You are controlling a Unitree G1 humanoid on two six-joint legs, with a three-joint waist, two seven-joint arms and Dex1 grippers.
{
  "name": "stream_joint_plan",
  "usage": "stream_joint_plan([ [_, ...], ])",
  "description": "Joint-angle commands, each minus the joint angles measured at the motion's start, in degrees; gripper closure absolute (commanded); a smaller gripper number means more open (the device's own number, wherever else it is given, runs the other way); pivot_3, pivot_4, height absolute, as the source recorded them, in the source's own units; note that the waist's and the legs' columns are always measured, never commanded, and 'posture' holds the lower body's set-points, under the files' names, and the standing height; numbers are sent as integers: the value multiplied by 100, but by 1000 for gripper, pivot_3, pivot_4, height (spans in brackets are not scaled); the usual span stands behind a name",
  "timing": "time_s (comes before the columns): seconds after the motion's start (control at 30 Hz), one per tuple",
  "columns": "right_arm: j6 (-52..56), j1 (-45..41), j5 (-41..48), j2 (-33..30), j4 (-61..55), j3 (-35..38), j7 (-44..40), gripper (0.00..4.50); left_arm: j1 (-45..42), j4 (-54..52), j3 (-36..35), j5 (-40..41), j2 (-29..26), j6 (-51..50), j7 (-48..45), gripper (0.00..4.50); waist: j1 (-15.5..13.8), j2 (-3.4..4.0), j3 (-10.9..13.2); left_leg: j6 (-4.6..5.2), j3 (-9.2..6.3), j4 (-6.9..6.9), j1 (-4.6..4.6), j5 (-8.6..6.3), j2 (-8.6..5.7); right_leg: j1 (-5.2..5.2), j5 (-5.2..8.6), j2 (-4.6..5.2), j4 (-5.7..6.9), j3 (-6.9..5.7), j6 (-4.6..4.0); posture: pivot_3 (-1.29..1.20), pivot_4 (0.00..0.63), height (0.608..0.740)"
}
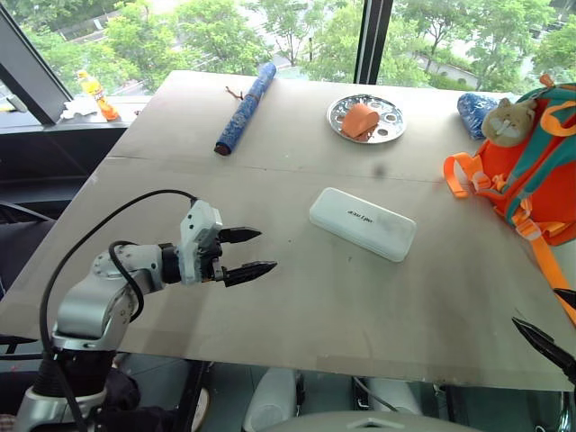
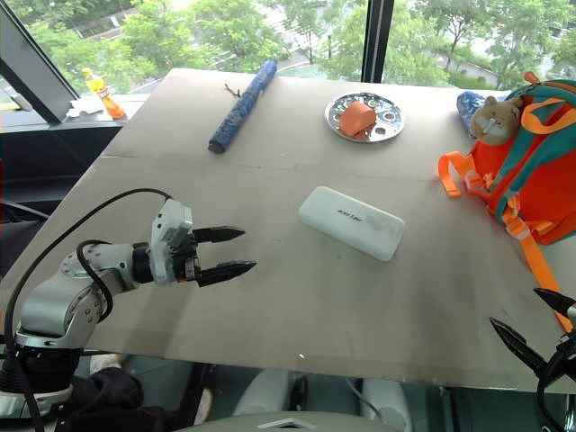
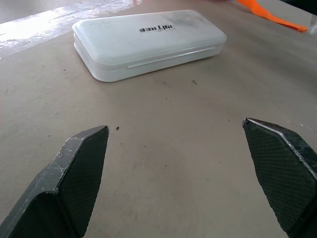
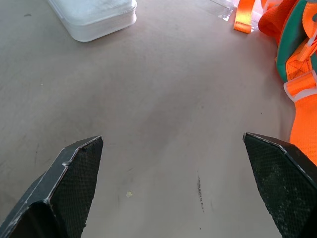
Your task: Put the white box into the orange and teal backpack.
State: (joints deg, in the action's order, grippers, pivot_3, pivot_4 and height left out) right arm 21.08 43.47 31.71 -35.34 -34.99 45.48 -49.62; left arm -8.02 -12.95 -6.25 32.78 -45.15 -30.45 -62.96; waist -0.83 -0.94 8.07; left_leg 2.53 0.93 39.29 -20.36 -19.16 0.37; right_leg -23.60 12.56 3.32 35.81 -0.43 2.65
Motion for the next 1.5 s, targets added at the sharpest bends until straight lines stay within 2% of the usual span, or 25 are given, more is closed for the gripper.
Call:
stream_joint_plan([
  [0.03,-68,-144,1,42,-127,-16,133,0,-162,-84,-105,63,91,79,129,60,0,0,0,0,0,0,0,0,0,0,0,0,0,0,0,0,150,731],
  [0.37,-16,-467,-161,289,-507,-458,813,0,-773,4,-207,229,506,-439,932,60,0,1,1,-21,-1,-2,-3,12,-1,-1,-1,0,1,-2,2,0,150,731],
  [0.5,225,-871,-612,362,-612,-819,1561,0,-1101,147,-244,225,699,-876,1506,60,1,0,0,-21,0,2,0,12,-3,1,-1,0,4,1,1,0,150,731],
  [0.6,1033,-1446,-820,417,-705,-1390,2367,0,-1547,432,-59,-110,821,-1203,2119,60,2,-4,-2,-23,-1,3,3,13,-4,1,-1,-3,9,1,1,0,150,731],
  [0.63,1217,-1756,-848,504,-675,-1601,2616,258,-1713,561,-24,-194,905,-1191,2264,21,2,-3,-2,-24,-1,4,2,14,-5,1,-2,-5,9,2,1,0,150,731],
  [0.7,1447,-2253,-1053,600,-602,-1981,3000,869,-1993,749,-55,-221,1137,-1288,2584,592,3,-3,-2,-27,-1,5,4,16,-8,1,-2,-7,10,4,2,0,150,731],
  [0.73,1551,-2452,-1103,656,-581,-2110,3136,1318,-2065,773,0,-265,1179,-1261,2594,884,4,-3,-2,-28,0,5,3,16,-10,0,-7,-6,10,5,9,0,150,731],
  [0.87,2013,-3065,-1261,762,-503,-2568,3505,3279,-2408,1037,208,-540,1425,-1246,2866,2810,-1,-3,-2,-28,-5,1,-10,16,-12,-11,-15,-6,5,-1,23,0,150,731],
  [0.9,2115,-3206,-1298,770,-481,-2698,3572,3503,-2499,1137,285,-628,1467,-1217,2910,2971,-1,-3,-2,-28,-14,0,-20,16,-15,-15,-15,-5,4,-9,23,0,150,731],
  [0.93,2186,-3347,-1358,767,-444,-2830,3624,4234,-2590,1243,348,-697,1513,-1188,2937,3719,0,-3,-2,-29,-17,1,-31,16,-18,-26,-15,-4,4,-12,24,0,150,731],
  [0.97,2272,-3487,-1408,785,-399,-2945,3697,4328,-2687,1365,410,-769,1567,-1169,2971,3801,2,-3,-2,-29,-16,1,-31,16,-18,-26,-15,-4,4,-12,24,0,150,731],
  [1.0,2346,-3581,-1442,787,-361,-3042,3733,4500,-2778,1486,480,-855,1616,-1184,3023,4413,3,-3,-2,-29,-15,3,-33,17,-24,-28,-16,-4,5,-12,24,0,150,731],
  [1.2,2782,-4060,-1813,874,-256,-3856,4051,4500,-3294,2217,1122,-1319,2030,-1075,2878,4466,5,-3,-2,-30,-17,9,-30,18,-32,-24,-16,-6,10,-12,25,0,150,731],
  [1.5,3461,-5165,-2160,1232,411,-4885,4170,4500,-3946,4015,1728,-2149,2487,-422,2631,4466,55,-3,-2,-30,-15,6,-33,18,-31,-30,-17,-10,10,-12,25,0,150,731],
])
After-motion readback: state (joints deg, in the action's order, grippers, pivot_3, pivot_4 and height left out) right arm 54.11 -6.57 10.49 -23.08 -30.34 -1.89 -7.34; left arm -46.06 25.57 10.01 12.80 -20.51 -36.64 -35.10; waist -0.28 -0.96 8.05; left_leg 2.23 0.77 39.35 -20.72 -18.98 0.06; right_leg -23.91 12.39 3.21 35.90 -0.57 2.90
